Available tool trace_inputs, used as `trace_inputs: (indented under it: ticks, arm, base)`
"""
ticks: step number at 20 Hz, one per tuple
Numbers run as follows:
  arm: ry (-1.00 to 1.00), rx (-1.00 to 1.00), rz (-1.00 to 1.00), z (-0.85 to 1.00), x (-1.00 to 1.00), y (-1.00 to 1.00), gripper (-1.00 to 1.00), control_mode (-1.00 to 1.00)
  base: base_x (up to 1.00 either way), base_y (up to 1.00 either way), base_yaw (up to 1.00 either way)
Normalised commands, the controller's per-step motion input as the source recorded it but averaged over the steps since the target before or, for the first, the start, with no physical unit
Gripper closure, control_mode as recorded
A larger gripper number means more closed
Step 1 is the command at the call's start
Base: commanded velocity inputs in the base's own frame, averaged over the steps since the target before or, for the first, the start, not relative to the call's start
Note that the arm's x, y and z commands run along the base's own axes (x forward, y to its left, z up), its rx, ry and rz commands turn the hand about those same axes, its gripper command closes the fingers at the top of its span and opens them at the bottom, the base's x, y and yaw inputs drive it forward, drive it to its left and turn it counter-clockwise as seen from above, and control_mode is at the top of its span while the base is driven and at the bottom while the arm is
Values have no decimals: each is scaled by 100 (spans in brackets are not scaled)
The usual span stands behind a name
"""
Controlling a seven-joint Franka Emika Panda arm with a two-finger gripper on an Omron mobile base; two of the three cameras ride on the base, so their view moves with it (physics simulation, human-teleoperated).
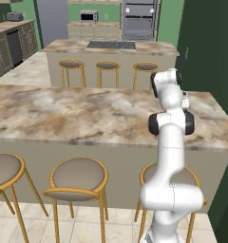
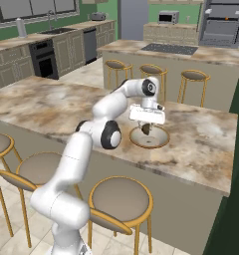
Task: Retrieve the kiwi and tangerine from the fridge and place them into the bowl on the dining table.
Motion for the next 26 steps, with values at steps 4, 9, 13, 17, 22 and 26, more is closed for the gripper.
trace_inputs:
  ticks: [4,9,13,17,22,26]
  arm:
    - [1,0,12,-24,13,0,100,-100]
    - [4,0,13,-26,20,0,100,-100]
    - [1,1,15,-24,25,0,100,-100]
    - [0,2,16,-22,16,-1,100,-100]
    - [0,4,16,-22,26,-9,100,-100]
    - [0,4,16,-11,32,-19,100,-100]
  base:
    - [0,0,0]
    - [0,0,0]
    - [0,0,0]
    - [0,0,0]
    - [0,0,0]
    - [0,0,0]
